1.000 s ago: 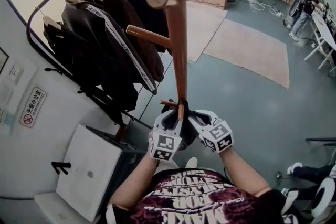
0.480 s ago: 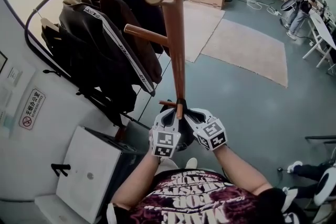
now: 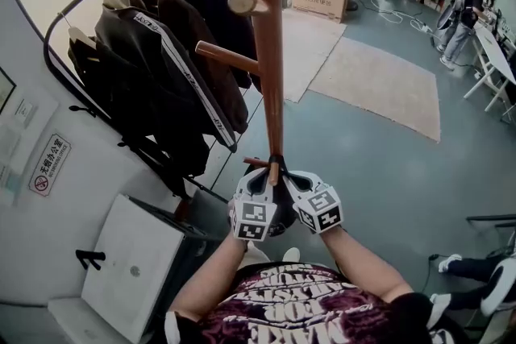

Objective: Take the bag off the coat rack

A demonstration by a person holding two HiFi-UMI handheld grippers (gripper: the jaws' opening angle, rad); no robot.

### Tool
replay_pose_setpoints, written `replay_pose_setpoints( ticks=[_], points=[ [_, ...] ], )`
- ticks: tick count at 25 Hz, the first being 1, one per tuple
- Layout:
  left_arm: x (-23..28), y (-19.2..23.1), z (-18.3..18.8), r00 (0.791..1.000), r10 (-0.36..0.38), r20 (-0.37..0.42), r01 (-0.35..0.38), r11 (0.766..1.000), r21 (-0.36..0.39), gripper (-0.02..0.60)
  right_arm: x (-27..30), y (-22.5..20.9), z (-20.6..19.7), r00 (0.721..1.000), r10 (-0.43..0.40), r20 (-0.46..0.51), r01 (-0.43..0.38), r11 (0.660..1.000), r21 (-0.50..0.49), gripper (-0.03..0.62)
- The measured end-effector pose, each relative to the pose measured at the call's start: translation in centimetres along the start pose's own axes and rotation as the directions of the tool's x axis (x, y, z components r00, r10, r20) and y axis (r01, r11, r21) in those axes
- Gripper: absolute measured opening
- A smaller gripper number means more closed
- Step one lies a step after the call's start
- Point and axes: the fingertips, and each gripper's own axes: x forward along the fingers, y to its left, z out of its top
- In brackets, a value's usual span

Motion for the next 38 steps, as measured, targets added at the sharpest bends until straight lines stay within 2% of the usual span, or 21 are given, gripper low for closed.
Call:
replay_pose_setpoints(
  ticks=[6, 11, 21, 29, 34, 38],
  points=[
    [-1.6, 0.2, 0.4, 1.000, 0.008, 0.020, -0.007, 0.998, -0.058, 0.008, -1.1, 0.1, 0.3, 0.999, 0.023, 0.030, -0.025, 0.998, 0.053, 0.009],
    [-3.6, -0.3, 2.4, 0.998, -0.014, 0.068, 0.016, 0.999, -0.032, 0.008, -2.6, 0.7, 2.2, 0.996, 0.057, 0.069, -0.061, 0.997, 0.054, 0.008],
    [-8.4, -1.0, 7.2, 0.988, -0.042, 0.146, 0.047, 0.998, -0.031, 0.008, -6.6, 3.6, 6.6, 0.984, 0.125, 0.126, -0.129, 0.991, 0.026, 0.009],
    [-12.5, -1.4, 10.7, 0.979, -0.067, 0.194, 0.071, 0.997, -0.015, 0.008, -9.9, 6.3, 9.7, 0.966, 0.193, 0.172, -0.197, 0.980, 0.005, 0.009],
    [-14.6, -1.6, 11.8, 0.974, -0.064, 0.218, 0.073, 0.997, -0.033, 0.008, -11.3, 7.5, 10.9, 0.959, 0.210, 0.188, -0.214, 0.977, -0.003, 0.009],
    [-15.6, -2.0, 11.1, 0.976, -0.068, 0.206, 0.078, 0.996, -0.045, 0.008, -11.7, 8.4, 10.5, 0.958, 0.224, 0.179, -0.226, 0.974, -0.009, 0.009]
  ],
)
